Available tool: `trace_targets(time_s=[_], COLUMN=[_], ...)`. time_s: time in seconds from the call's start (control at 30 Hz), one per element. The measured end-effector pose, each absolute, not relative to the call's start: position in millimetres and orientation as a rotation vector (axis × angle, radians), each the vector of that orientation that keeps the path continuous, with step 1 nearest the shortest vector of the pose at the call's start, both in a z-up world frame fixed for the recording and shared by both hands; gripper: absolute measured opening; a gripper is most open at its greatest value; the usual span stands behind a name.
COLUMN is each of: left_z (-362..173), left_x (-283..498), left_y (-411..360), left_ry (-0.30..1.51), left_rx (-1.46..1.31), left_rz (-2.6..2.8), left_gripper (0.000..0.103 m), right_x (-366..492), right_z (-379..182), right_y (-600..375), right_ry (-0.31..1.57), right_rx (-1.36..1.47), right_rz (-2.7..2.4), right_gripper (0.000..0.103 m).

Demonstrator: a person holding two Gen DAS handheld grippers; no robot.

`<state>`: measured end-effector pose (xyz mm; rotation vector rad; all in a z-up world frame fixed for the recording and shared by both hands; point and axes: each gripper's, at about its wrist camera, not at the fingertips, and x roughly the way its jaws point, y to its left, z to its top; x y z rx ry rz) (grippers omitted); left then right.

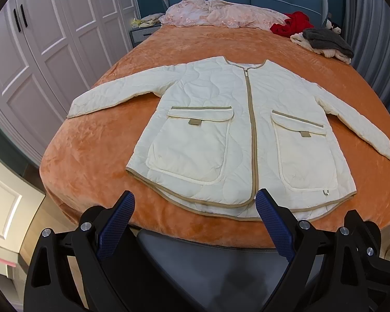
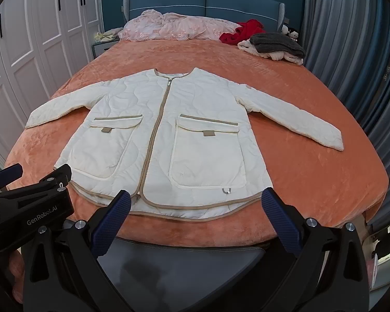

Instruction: Fold large clothes

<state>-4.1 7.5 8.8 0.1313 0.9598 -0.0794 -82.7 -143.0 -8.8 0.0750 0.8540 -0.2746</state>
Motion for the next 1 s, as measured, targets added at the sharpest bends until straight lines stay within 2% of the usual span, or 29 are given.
trace_targets(time_s=[1.0], left_z=[6.2], left_x=[-8.7], left_y=[9.1], left_ry=[0.944], left_rx=[0.141], left_rz=[-0.073], left_gripper=[0.092], right_x=[-84.6], right_z=[-8.9], right_y=[-138.2], right_ry=[0.847], right_rx=[0.064], right_rz=[-0.272], right_gripper=[0.098])
